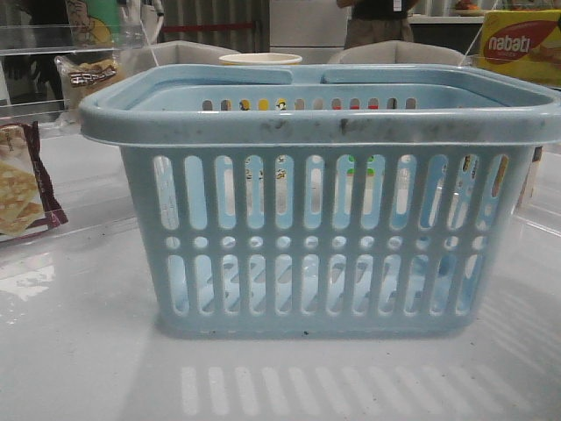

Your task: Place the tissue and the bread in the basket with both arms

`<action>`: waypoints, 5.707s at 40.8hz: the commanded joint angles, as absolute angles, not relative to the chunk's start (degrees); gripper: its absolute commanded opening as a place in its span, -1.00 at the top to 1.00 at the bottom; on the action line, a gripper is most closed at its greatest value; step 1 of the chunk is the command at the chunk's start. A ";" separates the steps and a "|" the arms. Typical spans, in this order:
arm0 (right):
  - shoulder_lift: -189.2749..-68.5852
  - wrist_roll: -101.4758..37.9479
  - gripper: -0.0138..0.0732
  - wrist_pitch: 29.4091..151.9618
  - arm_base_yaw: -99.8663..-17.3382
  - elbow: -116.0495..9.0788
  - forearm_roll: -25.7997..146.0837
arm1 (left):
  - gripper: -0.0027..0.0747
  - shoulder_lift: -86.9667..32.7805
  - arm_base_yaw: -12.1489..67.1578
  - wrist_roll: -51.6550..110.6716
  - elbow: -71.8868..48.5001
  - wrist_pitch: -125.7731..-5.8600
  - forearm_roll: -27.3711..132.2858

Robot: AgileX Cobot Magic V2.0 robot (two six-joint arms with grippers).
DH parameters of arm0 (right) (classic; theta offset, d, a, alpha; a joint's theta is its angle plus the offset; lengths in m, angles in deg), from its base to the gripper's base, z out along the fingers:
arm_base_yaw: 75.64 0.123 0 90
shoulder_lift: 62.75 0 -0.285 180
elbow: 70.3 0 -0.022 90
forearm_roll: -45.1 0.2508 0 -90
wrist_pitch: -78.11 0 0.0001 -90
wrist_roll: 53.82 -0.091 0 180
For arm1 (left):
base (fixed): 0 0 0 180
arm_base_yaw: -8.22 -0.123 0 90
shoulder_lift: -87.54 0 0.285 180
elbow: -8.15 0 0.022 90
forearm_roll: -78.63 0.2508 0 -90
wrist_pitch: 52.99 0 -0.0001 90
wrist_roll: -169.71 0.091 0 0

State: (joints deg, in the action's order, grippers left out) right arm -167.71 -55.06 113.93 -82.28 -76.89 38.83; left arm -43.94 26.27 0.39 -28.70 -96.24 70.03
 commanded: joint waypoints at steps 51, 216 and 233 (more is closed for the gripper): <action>-146.91 -54.43 -0.60 120.95 -44.09 -69.15 43.44 | -0.38 -43.78 26.74 0.52 -27.09 -92.04 69.05; -109.95 -54.43 -0.60 121.63 -44.09 -40.28 43.44 | 0.46 14.29 42.30 9.19 29.30 -101.63 68.06; -109.95 -54.43 -0.60 121.63 -44.09 -40.28 43.44 | -0.33 9.15 42.67 9.08 27.50 -101.06 66.11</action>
